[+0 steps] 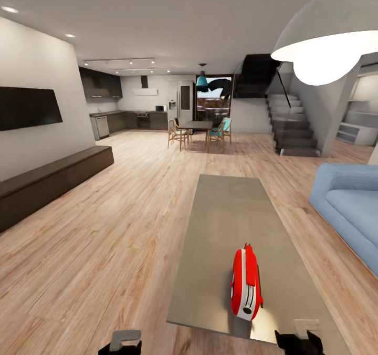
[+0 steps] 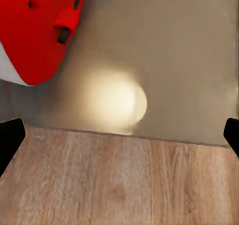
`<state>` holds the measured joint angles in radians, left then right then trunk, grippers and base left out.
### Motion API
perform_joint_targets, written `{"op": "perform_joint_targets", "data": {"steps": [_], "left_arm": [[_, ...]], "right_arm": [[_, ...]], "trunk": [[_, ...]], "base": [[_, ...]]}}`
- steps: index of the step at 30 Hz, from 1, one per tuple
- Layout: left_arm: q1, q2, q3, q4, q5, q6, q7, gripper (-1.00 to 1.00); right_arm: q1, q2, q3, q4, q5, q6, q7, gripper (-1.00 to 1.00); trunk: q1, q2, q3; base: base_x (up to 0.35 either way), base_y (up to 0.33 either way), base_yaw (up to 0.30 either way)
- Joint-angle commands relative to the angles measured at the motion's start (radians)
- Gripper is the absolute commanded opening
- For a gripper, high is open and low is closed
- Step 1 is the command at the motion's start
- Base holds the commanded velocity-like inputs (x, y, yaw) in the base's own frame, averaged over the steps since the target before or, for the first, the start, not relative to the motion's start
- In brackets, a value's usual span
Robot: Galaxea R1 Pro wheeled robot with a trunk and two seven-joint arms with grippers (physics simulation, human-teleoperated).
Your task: Turn on the radio receiver that's on the table in the living room.
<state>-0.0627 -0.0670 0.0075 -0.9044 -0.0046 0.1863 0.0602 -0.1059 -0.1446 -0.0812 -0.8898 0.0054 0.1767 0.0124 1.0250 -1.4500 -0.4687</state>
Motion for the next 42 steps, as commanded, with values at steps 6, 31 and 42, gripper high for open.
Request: {"op": "perform_joint_targets", "data": {"steps": [6,31,42], "left_arm": [[-0.063,-0.003,0.001,-0.022,0.001,0.015,0.021,1.00],[-0.242,-0.010,0.000,-0.023,0.006,0.023,0.025,1.00],[-0.348,-0.023,0.000,-0.021,0.006,0.078,0.022,1.00]], "right_arm": [[-0.099,0.000,-0.002,-0.075,-0.008,0.111,0.000,1.00],[-0.239,0.019,0.041,-0.279,-0.042,0.423,0.140,1.00],[-0.439,0.019,0.041,-0.239,-0.054,0.603,0.144,1.00]], "trunk": [[0.000,0.000,0.000],[0.000,0.000,0.000],[0.000,0.000,0.000]], "base": [[0.000,0.000,0.000],[0.000,0.000,0.000],[0.000,0.000,0.000]]}}
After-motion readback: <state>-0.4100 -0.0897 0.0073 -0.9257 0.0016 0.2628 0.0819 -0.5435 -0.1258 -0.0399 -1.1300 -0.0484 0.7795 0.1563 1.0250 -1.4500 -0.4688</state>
